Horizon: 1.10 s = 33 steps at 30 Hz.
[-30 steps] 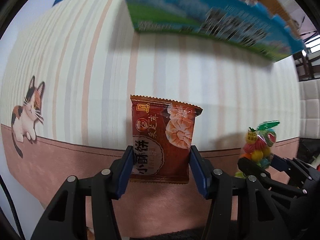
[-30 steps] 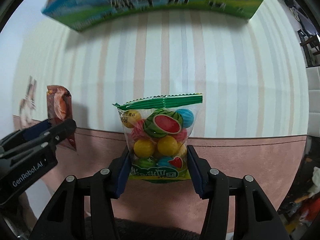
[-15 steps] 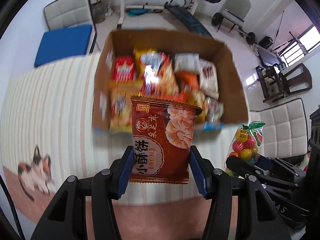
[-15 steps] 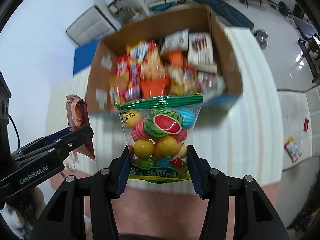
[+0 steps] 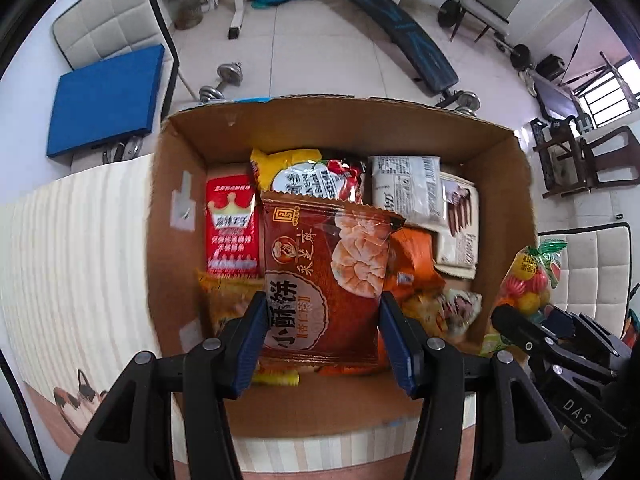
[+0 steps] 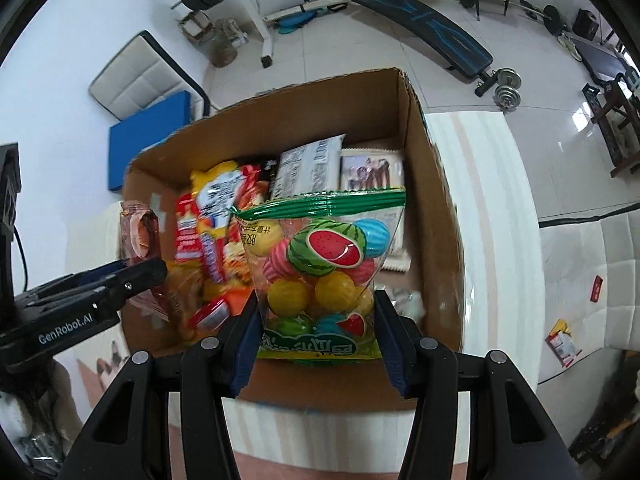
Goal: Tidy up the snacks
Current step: 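Carry both packets over the box and open both tools to drop them inside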
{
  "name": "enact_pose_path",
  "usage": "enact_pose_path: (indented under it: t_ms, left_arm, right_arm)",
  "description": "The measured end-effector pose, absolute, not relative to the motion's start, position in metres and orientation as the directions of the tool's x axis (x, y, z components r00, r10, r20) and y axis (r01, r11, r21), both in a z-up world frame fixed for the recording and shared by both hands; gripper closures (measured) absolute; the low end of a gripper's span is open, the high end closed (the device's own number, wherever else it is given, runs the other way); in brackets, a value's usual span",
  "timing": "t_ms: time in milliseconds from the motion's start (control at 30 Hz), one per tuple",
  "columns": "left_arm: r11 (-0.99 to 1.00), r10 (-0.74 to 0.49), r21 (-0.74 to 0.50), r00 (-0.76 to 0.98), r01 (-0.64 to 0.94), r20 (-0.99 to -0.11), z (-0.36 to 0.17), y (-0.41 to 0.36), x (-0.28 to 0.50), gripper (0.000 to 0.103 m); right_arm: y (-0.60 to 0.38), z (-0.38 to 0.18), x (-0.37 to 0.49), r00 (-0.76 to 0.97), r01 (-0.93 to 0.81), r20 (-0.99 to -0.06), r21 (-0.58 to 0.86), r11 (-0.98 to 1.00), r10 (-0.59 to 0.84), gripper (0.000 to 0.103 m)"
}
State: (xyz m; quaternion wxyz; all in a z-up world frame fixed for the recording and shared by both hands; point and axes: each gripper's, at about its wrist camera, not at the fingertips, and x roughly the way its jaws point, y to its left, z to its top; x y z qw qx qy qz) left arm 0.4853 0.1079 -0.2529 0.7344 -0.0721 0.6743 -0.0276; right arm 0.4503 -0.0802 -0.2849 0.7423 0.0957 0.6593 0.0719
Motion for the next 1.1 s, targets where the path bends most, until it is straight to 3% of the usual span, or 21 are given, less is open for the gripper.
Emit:
enact_pose_path:
  t_ms: [367, 533, 600, 667, 700, 733, 833, 900, 1100]
  left_arm:
    - [0.989, -0.141, -0.139, -0.037, -0.042, -0.989, -0.298, 0.101, 0.515, 0.05]
    - [0.986, -0.156, -0.153, -0.043, -0.063, -0.987, -0.303, 0.105, 0.513, 0.046]
    - [0.982, -0.174, -0.171, -0.037, -0.078, -0.984, -0.3, 0.109, 0.511, 0.046]
    - [0.98, -0.184, -0.181, -0.028, -0.083, -0.983, -0.297, 0.111, 0.509, 0.038]
    - [0.98, -0.184, -0.182, -0.021, -0.081, -0.983, -0.294, 0.113, 0.507, 0.025]
    - [0.981, -0.181, -0.18, -0.016, -0.079, -0.983, -0.292, 0.114, 0.506, 0.019]
    - [0.983, -0.17, -0.168, -0.01, -0.078, -0.985, -0.286, 0.116, 0.5, 0.018]
    - [0.984, -0.163, -0.162, -0.006, -0.079, -0.987, -0.283, 0.118, 0.495, 0.011]
    - [0.982, -0.165, -0.168, 0.038, -0.082, -0.986, -0.271, 0.124, 0.473, 0.011]
  right_arm:
    - [-0.082, -0.326, 0.474, 0.054, 0.047, -0.972, 0.23, 0.972, 0.227, 0.044]
    - [-0.082, -0.324, 0.475, 0.066, 0.05, -0.972, 0.229, 0.972, 0.226, 0.016]
    - [-0.082, -0.32, 0.475, 0.073, 0.043, -0.975, 0.213, 0.976, 0.209, 0.016]
    - [-0.08, -0.316, 0.473, 0.078, 0.031, -0.978, 0.195, 0.98, 0.192, 0.014]
    - [-0.08, -0.314, 0.472, 0.08, 0.029, -0.979, 0.189, 0.982, 0.186, 0.013]
    - [-0.079, -0.312, 0.471, 0.083, 0.022, -0.981, 0.177, 0.984, 0.175, 0.012]
    - [-0.076, -0.308, 0.464, 0.08, -0.004, -0.987, 0.142, 0.99, 0.141, 0.011]
    - [-0.073, -0.305, 0.458, 0.083, -0.021, -0.99, 0.111, 0.994, 0.112, 0.009]
    - [-0.075, -0.297, 0.438, 0.105, -0.017, -0.989, 0.1, 0.995, 0.101, 0.006]
